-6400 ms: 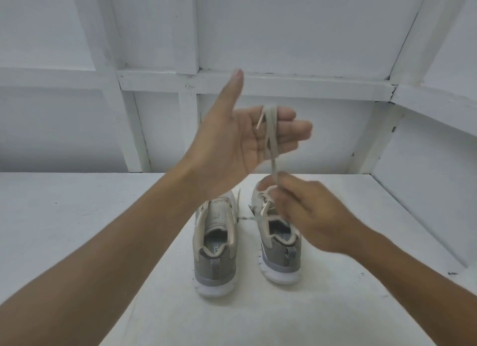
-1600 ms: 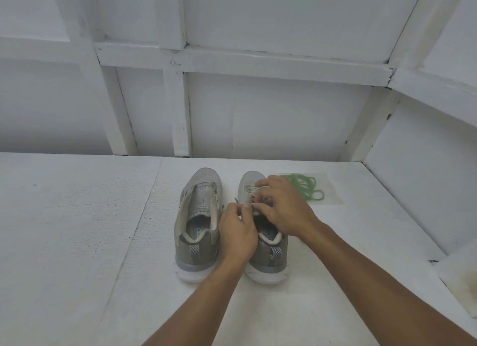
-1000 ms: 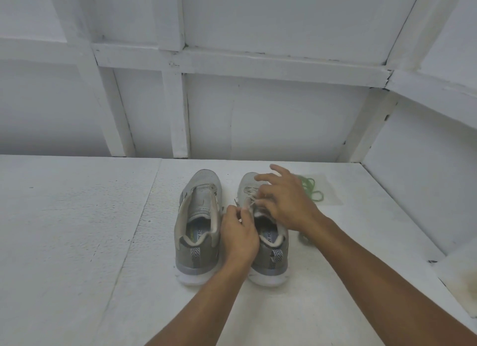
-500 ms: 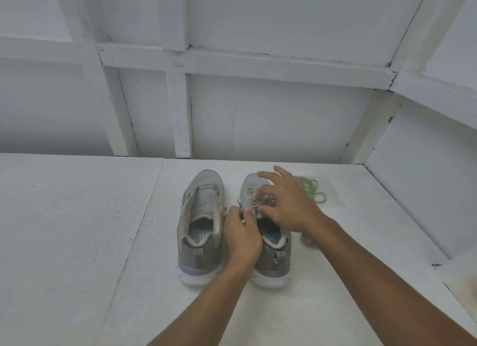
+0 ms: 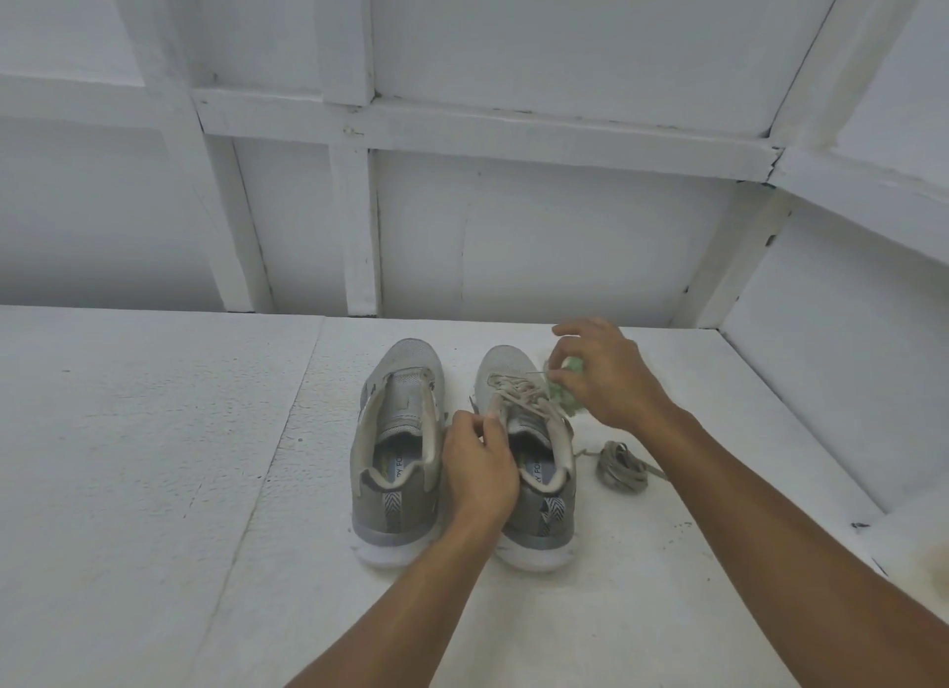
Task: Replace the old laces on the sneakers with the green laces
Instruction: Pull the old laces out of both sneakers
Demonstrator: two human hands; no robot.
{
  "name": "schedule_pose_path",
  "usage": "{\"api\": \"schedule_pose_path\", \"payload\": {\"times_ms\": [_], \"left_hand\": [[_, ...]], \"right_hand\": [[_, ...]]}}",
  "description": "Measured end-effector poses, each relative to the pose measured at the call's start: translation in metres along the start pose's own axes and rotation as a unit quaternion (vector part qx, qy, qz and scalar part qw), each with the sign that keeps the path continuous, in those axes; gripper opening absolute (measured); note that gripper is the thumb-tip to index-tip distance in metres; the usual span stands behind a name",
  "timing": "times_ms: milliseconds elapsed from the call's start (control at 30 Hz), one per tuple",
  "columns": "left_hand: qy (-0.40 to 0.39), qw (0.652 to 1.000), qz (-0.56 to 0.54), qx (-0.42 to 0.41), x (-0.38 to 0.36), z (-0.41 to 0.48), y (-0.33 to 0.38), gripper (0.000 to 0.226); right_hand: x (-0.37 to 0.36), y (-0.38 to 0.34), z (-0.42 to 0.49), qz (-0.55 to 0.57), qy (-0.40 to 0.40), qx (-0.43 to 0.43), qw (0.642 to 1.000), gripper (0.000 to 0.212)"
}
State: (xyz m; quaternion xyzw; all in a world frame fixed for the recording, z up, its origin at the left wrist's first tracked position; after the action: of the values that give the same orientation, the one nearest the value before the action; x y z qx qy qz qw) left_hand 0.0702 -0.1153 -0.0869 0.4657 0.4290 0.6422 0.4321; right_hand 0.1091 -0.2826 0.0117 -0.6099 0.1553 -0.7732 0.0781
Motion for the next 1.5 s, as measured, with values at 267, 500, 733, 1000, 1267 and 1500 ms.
{"api": "schedule_pose_path", "payload": {"times_ms": [267,500,733,1000,1267,1500], "left_hand": [[-0.071,0.996,0.012,-0.052,-0.002,0.014,0.014,0.02],[-0.229,0.903,0.228,-0.285,-0.024,0.035,0.067,0.014],[-0.298,0.815,0.339,-0.364,-0.042,0.037,0.077,0.023],[-0.17,0.895,0.319,-0.26,0.015,0.089,0.084,0.014],[-0.289,0.851,0.287,-0.332,-0.022,0.054,0.09,0.038],[-0.364,0.753,0.41,-0.363,-0.056,0.033,0.081,0.024]], "right_hand": [[0.002,0.03,-0.012,0.093,0.002,-0.109,0.99,0.015],[-0.013,0.017,-0.061,0.129,-0.078,-0.162,0.975,0.024],[-0.022,0.022,-0.07,0.161,-0.037,-0.208,0.964,0.031],[-0.034,0.036,-0.077,0.231,0.0,-0.292,0.928,0.043],[-0.041,0.036,-0.081,0.249,0.002,-0.302,0.92,0.038],[-0.046,0.036,-0.084,0.279,0.014,-0.311,0.908,0.037]]}}
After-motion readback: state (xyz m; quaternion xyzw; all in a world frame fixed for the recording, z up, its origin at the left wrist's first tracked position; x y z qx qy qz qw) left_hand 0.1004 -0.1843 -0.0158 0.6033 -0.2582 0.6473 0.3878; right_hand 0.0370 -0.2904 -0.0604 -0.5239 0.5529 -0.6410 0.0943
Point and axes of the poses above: each hand's wrist, its own z-axis towards the middle knuckle, its own x-axis out of the back of the hand, y = z × x, the point moved 8 cm from there along z, towards the middle knuckle, and after that the axes turned 14 degrees about -x, right-handed, at the moved point
